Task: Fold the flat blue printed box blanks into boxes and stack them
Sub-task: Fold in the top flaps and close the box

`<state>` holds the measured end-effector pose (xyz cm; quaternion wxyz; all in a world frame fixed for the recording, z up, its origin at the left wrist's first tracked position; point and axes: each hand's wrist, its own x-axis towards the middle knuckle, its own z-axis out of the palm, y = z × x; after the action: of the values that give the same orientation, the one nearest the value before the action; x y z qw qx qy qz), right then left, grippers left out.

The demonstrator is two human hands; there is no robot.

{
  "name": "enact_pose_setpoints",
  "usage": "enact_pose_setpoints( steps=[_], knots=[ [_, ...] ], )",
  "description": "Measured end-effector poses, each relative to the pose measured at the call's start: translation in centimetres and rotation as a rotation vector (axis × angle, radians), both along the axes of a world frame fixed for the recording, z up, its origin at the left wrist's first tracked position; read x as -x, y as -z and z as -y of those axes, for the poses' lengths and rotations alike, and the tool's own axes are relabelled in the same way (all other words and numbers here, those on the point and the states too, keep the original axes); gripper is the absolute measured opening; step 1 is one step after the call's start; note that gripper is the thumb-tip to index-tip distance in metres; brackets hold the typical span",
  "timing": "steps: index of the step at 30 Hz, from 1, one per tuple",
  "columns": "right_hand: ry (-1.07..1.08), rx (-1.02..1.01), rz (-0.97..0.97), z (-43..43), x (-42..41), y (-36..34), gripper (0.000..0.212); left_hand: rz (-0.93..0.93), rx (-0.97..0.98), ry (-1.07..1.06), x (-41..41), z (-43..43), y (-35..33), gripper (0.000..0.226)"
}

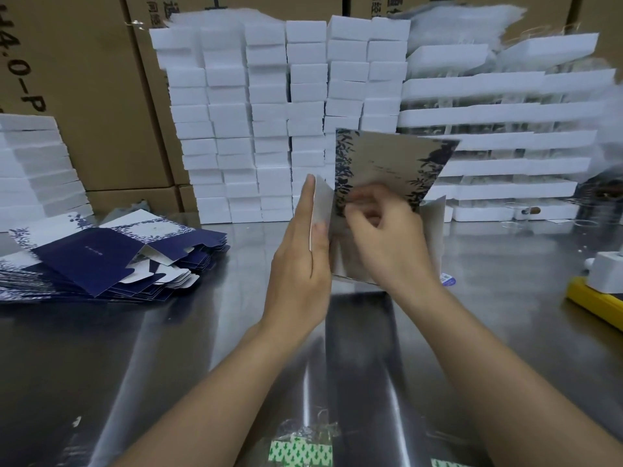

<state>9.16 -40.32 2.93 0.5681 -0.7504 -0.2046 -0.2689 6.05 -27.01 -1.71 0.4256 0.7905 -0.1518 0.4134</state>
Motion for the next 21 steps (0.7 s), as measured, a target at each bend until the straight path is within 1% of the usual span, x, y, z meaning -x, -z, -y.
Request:
enact_pose_setpoints(
  steps=[1,2,4,6,8,9,10,11,12,13,14,16,17,18,20,21],
  knots=[
    [-0.069,-0.076,0.001,-0.1,0.4,-0.2,0.02,0.017,-0.023,-0.001,-0.1,-0.1,0.0,0.052],
    [-0.143,-0.112,-0.019,-0.2,0.8,-0.3,0.027,0.011,-0.038,0.009,-0.2,-0.3,-0.1,0.053],
    [-0.247,-0.114,-0.046,-0.5,1.1,-0.1,0.039,-0.058,-0.041,0.063,-0.5,-0.3,0.1,0.055],
    [-0.247,-0.098,-0.064,-0.9,1.4,0.0,0.037,-0.103,-0.064,0.114,-0.5,0.0,0.2,0.059],
    [-0.241,-0.129,-0.088,-1.2,1.3,0.3,0.026,-0.108,-0.056,0.166,-0.1,0.3,0.2,0.066],
    [-0.256,-0.16,-0.122,-1.3,1.2,0.4,0.024,-0.117,-0.029,0.201,0.0,0.3,0.1,0.07],
    [-0.283,-0.191,-0.168,-1.3,1.1,0.5,0.029,-0.134,0.008,0.23,0.0,0.2,0.1,0.074],
    [-0.32,-0.22,-0.208,-1.3,1.0,0.6,0.039,-0.148,0.055,0.248,0.1,0.1,0.0,0.077],
    [-0.349,-0.236,-0.227,-1.4,0.9,0.7,0.047,-0.156,0.116,0.266,0.1,0.0,-0.1,0.077],
    [-0.359,-0.234,-0.223,-1.5,0.9,0.8,0.05,-0.158,0.183,0.281,0.2,-0.1,-0.2,0.075],
    [-0.344,-0.212,-0.2,-1.5,0.9,0.9,0.048,-0.16,0.241,0.288,0.2,-0.2,-0.3,0.071],
    [-0.274,-0.166,-0.137,-1.6,0.7,1.1,0.034,-0.171,0.316,0.273,0.1,-0.2,-0.5,0.066],
    [-0.239,-0.161,-0.122,-1.5,0.7,1.1,0.032,-0.179,0.346,0.258,0.1,-0.2,-0.5,0.063],
    [-0.218,-0.175,-0.127,-1.4,0.5,1.2,0.032,-0.184,0.382,0.246,-0.1,-0.2,-0.5,0.058],
    [-0.247,-0.258,-0.171,-1.2,0.3,1.3,0.03,-0.213,0.463,0.234,-0.6,-0.1,-0.5,0.05],
    [-0.279,-0.303,-0.193,-1.1,0.3,1.3,0.028,-0.249,0.494,0.228,-0.8,-0.2,-0.5,0.052]
  ],
)
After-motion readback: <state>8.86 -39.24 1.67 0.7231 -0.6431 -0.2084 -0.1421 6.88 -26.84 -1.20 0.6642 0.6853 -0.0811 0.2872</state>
